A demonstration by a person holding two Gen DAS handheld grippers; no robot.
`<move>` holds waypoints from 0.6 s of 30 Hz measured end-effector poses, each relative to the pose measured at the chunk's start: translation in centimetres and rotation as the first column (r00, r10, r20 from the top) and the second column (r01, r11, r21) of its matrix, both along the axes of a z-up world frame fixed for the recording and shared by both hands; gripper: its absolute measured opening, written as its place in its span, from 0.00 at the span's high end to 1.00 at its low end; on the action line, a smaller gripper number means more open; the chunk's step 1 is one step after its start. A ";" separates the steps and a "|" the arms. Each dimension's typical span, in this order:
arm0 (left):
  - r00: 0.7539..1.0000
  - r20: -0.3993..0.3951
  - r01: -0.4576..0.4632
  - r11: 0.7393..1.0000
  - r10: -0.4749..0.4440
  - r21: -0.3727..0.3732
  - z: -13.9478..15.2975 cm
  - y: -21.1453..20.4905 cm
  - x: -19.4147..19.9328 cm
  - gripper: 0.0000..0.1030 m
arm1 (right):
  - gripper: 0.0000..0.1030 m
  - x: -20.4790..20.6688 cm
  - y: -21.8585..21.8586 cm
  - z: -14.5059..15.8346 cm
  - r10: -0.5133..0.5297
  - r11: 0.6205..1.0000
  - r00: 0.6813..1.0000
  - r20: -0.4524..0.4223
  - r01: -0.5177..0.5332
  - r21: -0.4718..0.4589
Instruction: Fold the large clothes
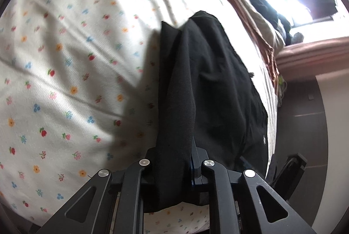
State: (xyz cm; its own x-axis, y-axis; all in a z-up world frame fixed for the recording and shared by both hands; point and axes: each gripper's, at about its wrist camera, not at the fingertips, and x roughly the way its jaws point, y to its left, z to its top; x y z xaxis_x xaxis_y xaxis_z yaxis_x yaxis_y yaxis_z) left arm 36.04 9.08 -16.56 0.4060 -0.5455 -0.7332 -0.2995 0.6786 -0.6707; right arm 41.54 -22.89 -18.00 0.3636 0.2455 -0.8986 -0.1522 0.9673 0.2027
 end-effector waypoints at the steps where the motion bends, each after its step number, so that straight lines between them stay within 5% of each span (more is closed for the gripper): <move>1: 1.000 -0.010 -0.001 1.000 0.001 -0.004 -0.2 0.1 0.0 0.84 | 0.96 0.7 0.0 0.0 -0.003 1.000 1.000 -0.003 0.003 0.000; 11: 0.997 -0.069 -0.033 0.999 0.031 -0.028 -1.8 0.5 -0.1 0.84 | 1.00 7.2 0.5 -0.1 -0.034 0.999 0.999 0.007 0.033 0.036; 18: 0.996 -0.080 -0.037 0.999 0.039 0.024 -1.8 0.0 0.3 0.84 | 1.00 10.7 0.1 -0.1 -0.106 0.994 0.993 0.049 0.105 0.023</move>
State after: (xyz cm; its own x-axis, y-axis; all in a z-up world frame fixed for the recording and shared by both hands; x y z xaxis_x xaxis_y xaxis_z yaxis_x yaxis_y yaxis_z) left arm 36.31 9.04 -18.32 0.3652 -0.5140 -0.7762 -0.3777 0.6802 -0.6282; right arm 52.21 -22.77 -18.09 0.4331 0.2213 -0.8738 -0.0602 0.9743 0.2169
